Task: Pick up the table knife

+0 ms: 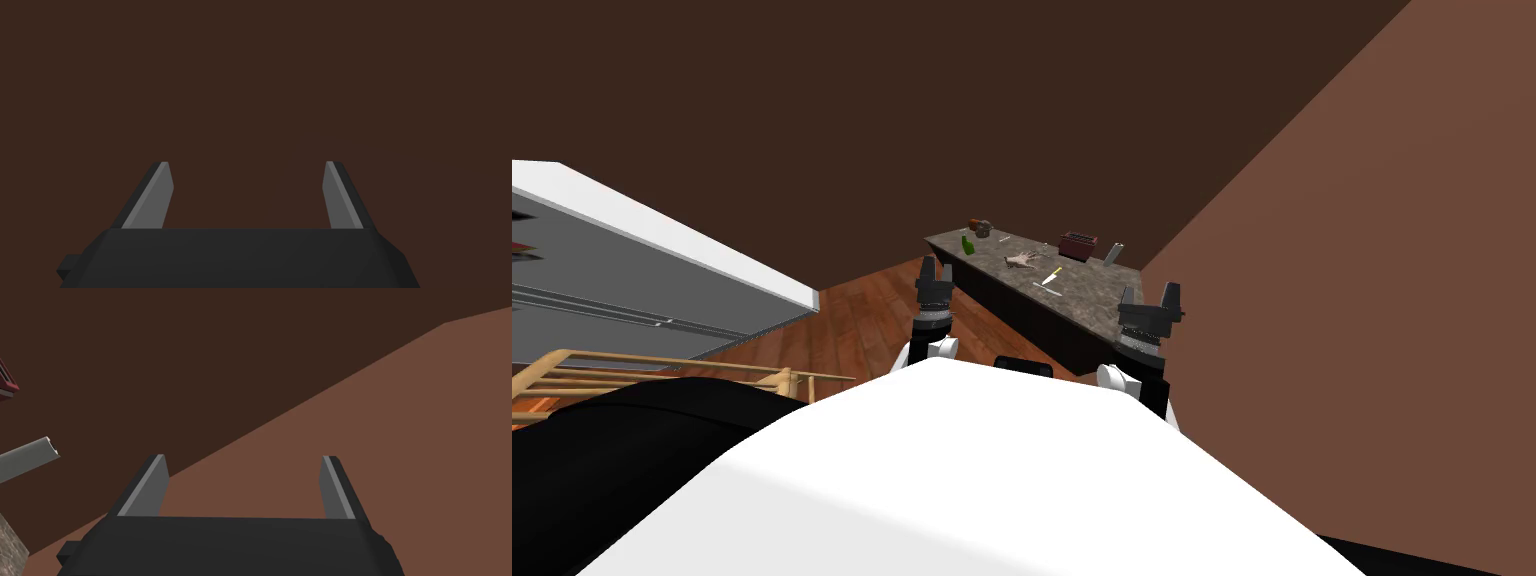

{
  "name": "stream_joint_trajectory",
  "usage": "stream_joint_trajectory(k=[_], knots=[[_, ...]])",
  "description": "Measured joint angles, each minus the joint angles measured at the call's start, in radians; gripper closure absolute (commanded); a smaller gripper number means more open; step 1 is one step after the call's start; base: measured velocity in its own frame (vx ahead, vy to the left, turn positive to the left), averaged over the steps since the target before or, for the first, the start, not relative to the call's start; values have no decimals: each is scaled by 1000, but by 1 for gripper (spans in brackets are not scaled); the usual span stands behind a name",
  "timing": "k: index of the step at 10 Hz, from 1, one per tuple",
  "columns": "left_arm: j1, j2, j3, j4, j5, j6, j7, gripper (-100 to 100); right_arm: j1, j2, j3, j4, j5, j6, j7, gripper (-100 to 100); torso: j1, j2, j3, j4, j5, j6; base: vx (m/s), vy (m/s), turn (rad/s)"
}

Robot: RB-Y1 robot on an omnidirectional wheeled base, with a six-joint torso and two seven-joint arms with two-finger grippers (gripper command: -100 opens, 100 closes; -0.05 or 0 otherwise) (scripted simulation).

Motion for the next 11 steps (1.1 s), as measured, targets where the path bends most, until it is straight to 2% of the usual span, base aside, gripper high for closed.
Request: stream_joint_trajectory(k=[5, 11], knots=[[0, 0, 0, 0, 0, 0, 0, 0, -14, -132, -2, 47, 63, -15, 51, -100, 5, 9, 5, 2, 1, 0, -121, 80, 23], [0, 0, 0, 0, 0, 0, 0, 0, -28, -285, 6, 128, 144, -36, 114, -100, 5, 6, 3, 1, 1, 0, -94, 83, 44]])
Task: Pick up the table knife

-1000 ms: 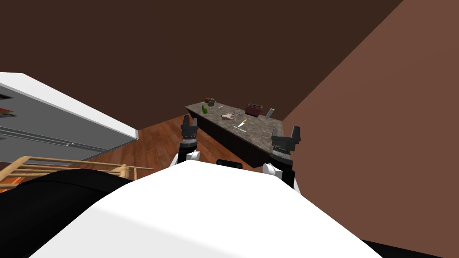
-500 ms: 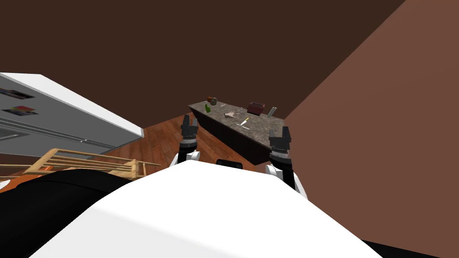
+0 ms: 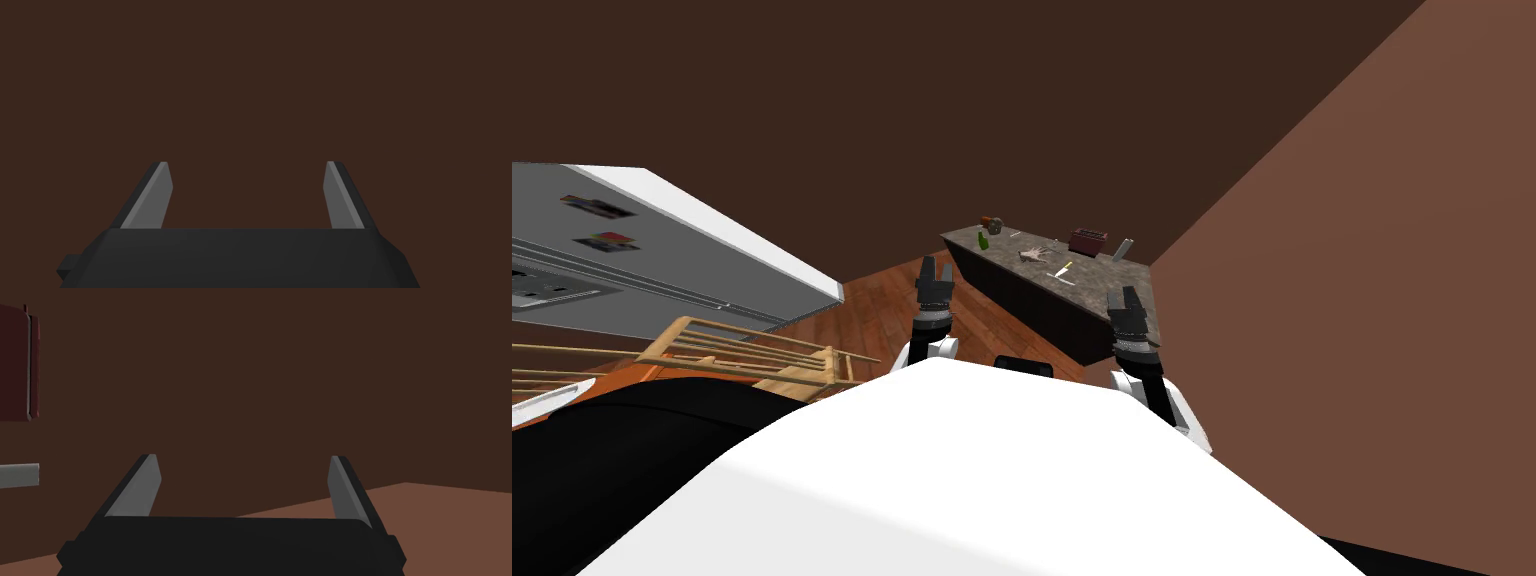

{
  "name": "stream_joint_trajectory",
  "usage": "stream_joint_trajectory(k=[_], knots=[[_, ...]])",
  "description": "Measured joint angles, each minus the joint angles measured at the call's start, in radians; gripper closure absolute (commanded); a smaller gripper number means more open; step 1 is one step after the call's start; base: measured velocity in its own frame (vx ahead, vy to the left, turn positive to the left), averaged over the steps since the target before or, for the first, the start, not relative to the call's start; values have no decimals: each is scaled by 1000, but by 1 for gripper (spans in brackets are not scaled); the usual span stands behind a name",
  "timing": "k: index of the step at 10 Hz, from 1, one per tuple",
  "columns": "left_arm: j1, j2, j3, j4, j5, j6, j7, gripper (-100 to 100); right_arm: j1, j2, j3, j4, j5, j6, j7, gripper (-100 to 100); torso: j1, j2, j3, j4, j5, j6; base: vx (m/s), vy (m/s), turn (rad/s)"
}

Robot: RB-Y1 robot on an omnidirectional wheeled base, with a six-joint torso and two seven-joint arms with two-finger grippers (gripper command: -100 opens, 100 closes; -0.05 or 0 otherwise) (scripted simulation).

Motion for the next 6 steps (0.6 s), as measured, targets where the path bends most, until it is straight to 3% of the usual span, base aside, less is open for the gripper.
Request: stream_joint_trajectory(k=[6], knots=[[0, 0, 0, 0, 0, 0, 0, 0, -3, -167, 15, 114, 88, -31, 59, -100, 1, -2, -1, 0, 0, 0, -58, 88, 74]])
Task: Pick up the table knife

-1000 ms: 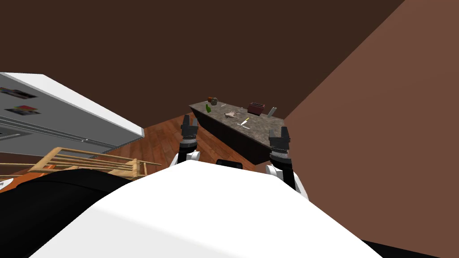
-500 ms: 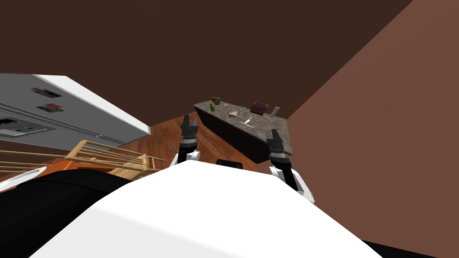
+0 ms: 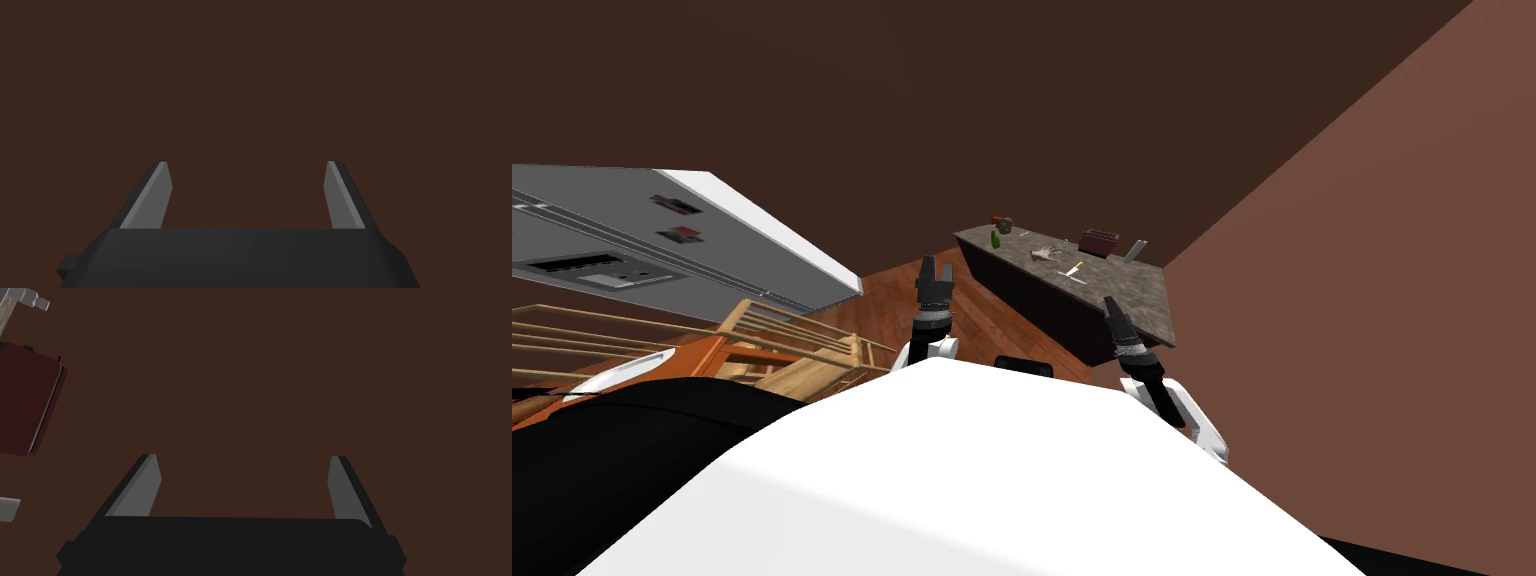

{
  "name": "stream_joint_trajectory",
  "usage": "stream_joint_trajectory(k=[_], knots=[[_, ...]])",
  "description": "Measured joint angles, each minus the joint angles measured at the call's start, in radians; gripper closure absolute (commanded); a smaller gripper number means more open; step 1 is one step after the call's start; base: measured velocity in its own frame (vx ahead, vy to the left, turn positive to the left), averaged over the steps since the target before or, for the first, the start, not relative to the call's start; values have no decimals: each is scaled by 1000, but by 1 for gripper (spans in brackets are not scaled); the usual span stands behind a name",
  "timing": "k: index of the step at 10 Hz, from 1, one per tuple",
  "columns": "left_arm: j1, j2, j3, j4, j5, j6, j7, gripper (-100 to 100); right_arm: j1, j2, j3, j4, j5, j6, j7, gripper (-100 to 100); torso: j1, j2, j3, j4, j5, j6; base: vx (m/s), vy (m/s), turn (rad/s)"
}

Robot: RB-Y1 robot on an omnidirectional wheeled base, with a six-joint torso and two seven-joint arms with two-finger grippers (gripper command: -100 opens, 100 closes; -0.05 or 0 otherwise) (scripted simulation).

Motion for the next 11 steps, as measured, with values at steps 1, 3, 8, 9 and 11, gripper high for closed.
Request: stream_joint_trajectory(k=[1, 3, 8, 9, 11], knots=[[0, 0, 0, 0, 0, 0, 0, 0, 0, -23, 5, 21, 12, -7, 10, -100, -1, -1, -1, 0, 0, 1, -27, 90, 89], [0, 0, 0, 0, 0, 0, 0, 0, -3, -75, 15, 61, 38, -11, 26, -100, -2, -2, -1, 0, 0, 1, -20, 75, 85], [0, 0, 0, 0, 0, 0, 0, 0, 7, -202, 42, 179, 105, -47, 68, -100, -2, -5, -3, -1, 0, 0, 8, 69, 97], [0, 0, 0, 0, 0, 0, 0, 0, 5, -225, 47, 193, 113, -48, 74, -100, -3, -5, -3, -1, 0, 1, 19, 73, 159], [0, 0, 0, 0, 0, 0, 0, 0, 5, -281, 60, 231, 137, -50, 82, -100, -3, -5, -3, -1, 0, 1, 29, 66, 119]])
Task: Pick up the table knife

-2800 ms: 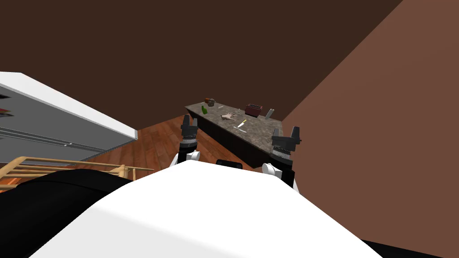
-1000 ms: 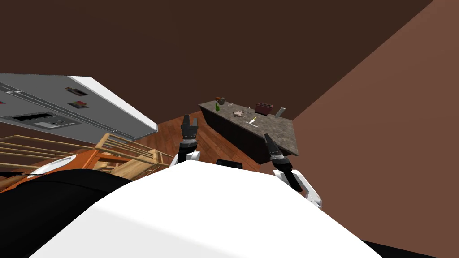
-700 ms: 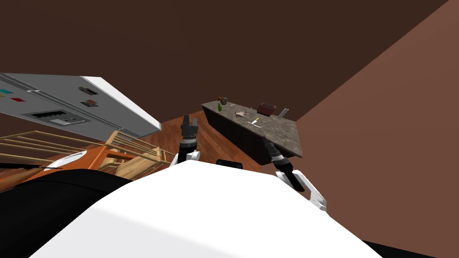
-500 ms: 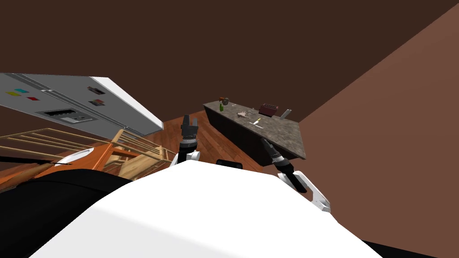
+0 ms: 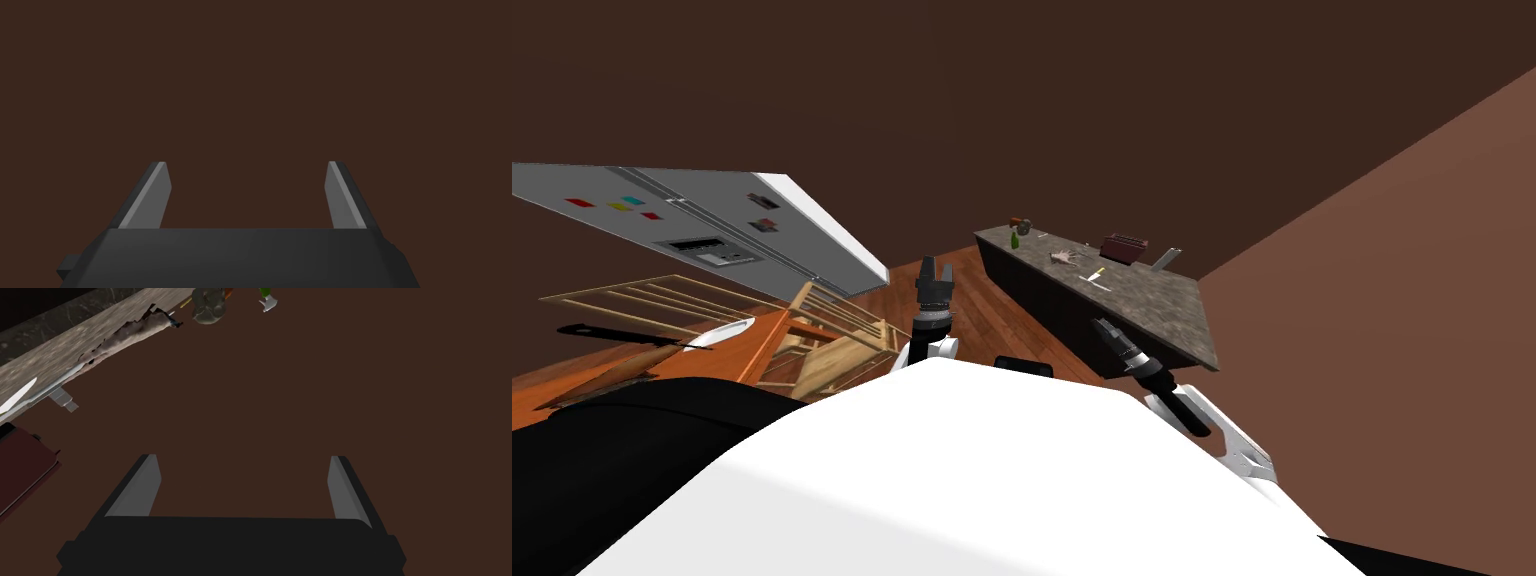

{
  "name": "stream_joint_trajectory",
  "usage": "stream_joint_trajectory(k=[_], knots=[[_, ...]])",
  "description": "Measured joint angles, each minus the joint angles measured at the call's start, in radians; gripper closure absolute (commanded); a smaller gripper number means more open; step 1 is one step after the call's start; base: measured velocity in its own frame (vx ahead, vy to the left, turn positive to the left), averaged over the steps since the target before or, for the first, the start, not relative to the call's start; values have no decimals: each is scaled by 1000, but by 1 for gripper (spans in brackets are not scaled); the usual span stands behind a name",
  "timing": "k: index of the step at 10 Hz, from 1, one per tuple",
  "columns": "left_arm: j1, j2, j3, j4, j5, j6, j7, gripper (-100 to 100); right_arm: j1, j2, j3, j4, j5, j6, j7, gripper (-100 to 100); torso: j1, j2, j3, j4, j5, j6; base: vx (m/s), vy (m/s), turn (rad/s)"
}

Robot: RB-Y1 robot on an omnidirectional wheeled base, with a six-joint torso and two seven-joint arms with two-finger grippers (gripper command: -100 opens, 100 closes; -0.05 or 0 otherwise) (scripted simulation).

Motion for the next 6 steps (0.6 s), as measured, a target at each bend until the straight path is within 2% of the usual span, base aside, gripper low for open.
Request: stream_joint_trajectory(k=[1, 6], knots=[[0, 0, 0, 0, 0, 0, 0, 0, -3, -30, 9, 47, 15, -16, 8, -100, 0, -1, -1, 0, 0, 0, 36, 53, 76], [0, 0, 0, 0, 0, 0, 0, 0, 17, -158, 46, 143, 69, -40, 35, -100, -1, -1, -1, 0, 0, 0, 46, 57, 137]])
